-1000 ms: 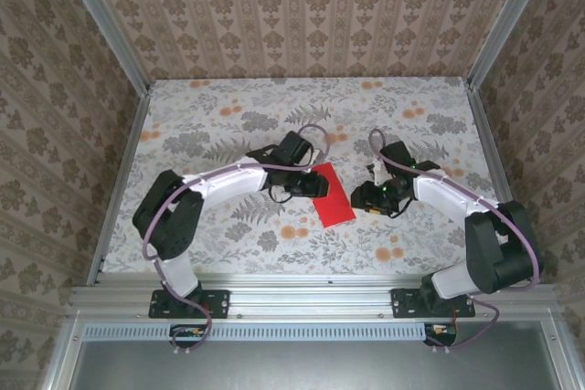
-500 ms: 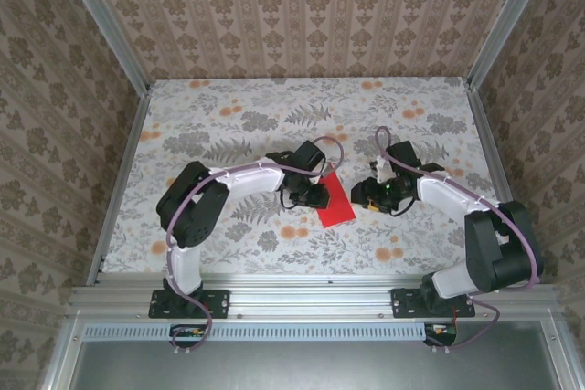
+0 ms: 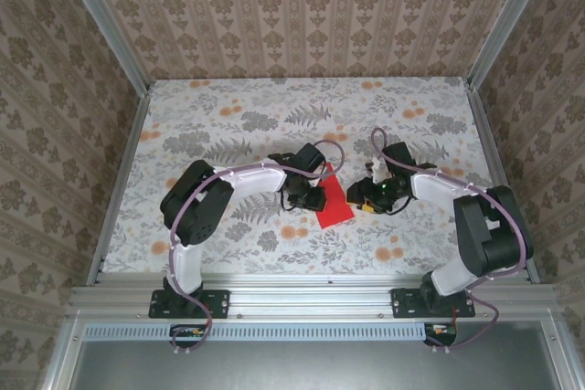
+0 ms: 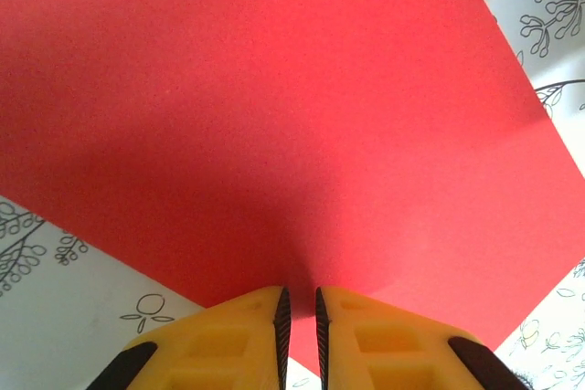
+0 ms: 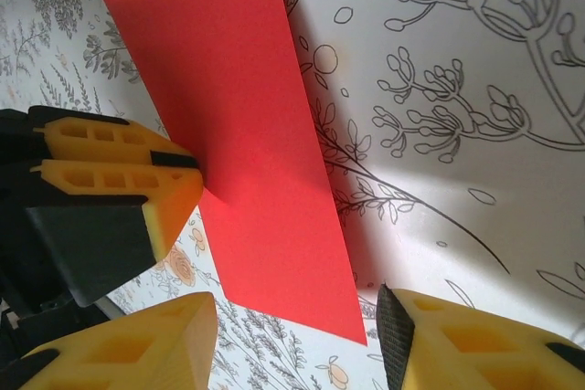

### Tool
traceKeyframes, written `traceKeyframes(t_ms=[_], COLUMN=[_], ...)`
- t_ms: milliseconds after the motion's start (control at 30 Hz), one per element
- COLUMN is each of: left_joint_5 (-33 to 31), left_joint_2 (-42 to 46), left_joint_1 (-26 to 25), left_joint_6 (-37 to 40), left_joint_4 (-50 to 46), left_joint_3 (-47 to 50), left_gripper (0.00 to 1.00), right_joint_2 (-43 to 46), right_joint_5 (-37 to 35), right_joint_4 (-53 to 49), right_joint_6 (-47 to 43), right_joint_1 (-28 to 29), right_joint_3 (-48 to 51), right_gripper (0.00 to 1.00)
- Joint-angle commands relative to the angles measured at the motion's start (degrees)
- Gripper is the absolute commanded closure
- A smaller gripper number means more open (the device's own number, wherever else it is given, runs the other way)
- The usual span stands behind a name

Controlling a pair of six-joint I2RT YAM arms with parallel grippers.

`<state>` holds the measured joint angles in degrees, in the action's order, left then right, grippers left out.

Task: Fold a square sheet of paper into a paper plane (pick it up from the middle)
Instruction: Third fold the triangle at the center of the table.

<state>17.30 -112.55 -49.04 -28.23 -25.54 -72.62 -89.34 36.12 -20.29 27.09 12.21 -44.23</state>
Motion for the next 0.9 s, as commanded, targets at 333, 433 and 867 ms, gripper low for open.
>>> traceKeyframes(t_ms=[333,433,867], left_joint_5=[0.6,0.8,1.1], left_joint_2=[-0.8,-0.8,0.1], left_joint_1=[1.2,1.3,1.8], left_joint_6=[1.2,1.2,1.5], left_joint_4=[1.3,1.3,1.2], left_joint_3=[2.8,3.0,3.7], left_gripper=[0.81,0.81,0.81], right_joint_2=[-4.5,-4.0,-1.7], right_joint_5=[4.1,7.2,8.7], right_joint_4=[2.4,4.1,3.7], right_joint_6=[0.4,1.0,2.1], right_joint_1=[2.2,2.1,1.5], right_joint_3=[0.6,1.2,1.3], right_gripper=[0.50,0.51,0.63])
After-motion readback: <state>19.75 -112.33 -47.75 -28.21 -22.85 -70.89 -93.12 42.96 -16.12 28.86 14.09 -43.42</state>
